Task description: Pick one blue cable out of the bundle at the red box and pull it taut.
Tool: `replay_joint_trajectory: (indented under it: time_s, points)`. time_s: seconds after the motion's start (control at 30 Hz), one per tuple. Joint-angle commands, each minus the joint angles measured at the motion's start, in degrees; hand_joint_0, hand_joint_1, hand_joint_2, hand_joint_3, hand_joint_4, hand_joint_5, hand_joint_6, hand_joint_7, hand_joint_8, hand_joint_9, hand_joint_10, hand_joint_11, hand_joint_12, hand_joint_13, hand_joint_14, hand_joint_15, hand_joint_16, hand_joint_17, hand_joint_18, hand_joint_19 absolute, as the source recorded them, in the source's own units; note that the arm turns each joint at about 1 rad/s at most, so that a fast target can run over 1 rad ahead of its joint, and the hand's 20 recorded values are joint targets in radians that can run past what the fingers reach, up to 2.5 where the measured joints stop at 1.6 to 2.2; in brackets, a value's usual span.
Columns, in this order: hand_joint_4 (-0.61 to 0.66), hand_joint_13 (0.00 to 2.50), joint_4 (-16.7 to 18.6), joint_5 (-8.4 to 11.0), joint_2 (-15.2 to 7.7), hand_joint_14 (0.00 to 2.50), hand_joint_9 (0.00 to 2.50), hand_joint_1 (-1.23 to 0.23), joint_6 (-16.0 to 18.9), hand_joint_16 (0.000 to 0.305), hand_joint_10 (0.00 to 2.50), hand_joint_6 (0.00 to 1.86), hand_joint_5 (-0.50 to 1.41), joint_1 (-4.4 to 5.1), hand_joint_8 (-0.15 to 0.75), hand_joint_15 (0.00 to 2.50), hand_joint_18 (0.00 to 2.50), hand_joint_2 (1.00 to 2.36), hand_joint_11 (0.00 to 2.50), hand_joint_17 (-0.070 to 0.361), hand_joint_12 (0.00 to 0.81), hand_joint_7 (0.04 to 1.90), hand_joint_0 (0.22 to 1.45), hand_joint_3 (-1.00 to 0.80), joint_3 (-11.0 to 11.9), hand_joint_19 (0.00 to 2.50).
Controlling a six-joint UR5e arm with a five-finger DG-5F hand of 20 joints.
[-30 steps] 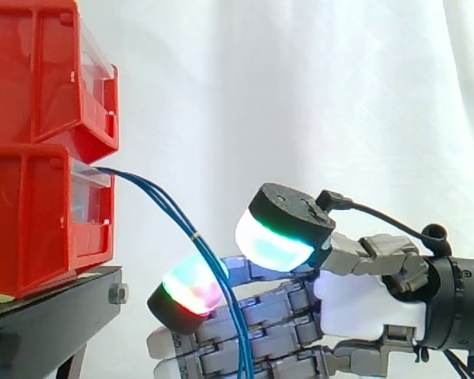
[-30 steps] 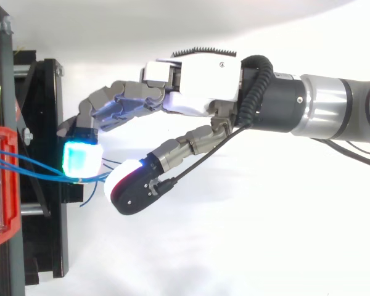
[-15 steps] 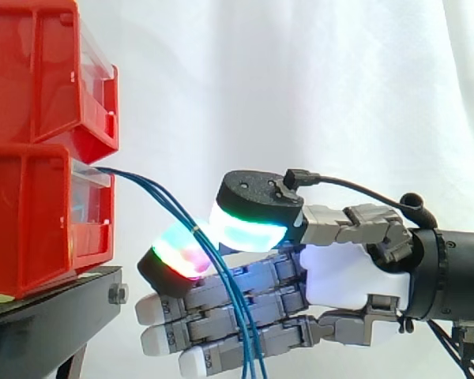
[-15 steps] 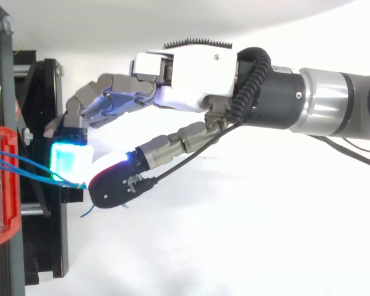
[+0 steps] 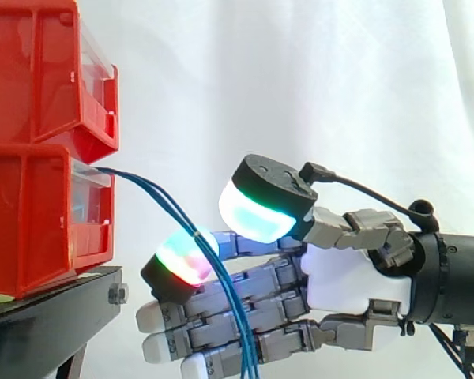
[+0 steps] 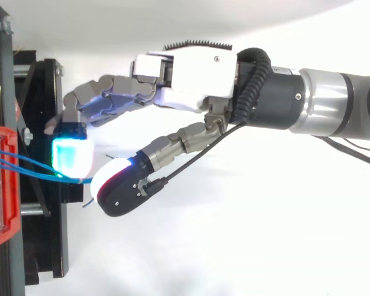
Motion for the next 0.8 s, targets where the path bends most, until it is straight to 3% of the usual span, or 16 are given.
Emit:
replay_joint_trajectory:
  time_s: [0.0,0.1,0.6,0.77]
  points:
    - [0.29,0.37,2.2,0.13,0.0,0.01,0.45,-0.72,-0.9,0.06,0.0,0.54,-0.12,0.32,0.357,0.19,0.41,1.0,0.25,0.135,0.4,1.12,0.52,-0.49,-1.6,0.27]
    - [0.29,0.37,6.4,0.74,0.0,0.01,0.45,-0.72,-1.4,0.06,0.0,0.53,-0.12,0.67,0.358,0.2,0.41,1.0,0.25,0.134,0.399,1.14,0.52,-0.49,-3.4,0.27]
    - [0.35,0.37,6.6,1.62,-0.1,0.01,0.45,-0.71,-1.9,0.06,0.0,0.5,-0.12,0.93,0.358,0.19,0.41,1.0,0.25,0.134,0.398,1.11,0.52,-0.49,-3.7,0.28]
    - [0.35,0.37,8.4,1.8,-2.0,0.01,0.46,-0.71,-1.1,0.06,0.0,0.5,-0.12,0.93,0.357,0.19,0.41,1.0,0.25,0.134,0.398,1.1,0.52,-0.49,-3.6,0.27]
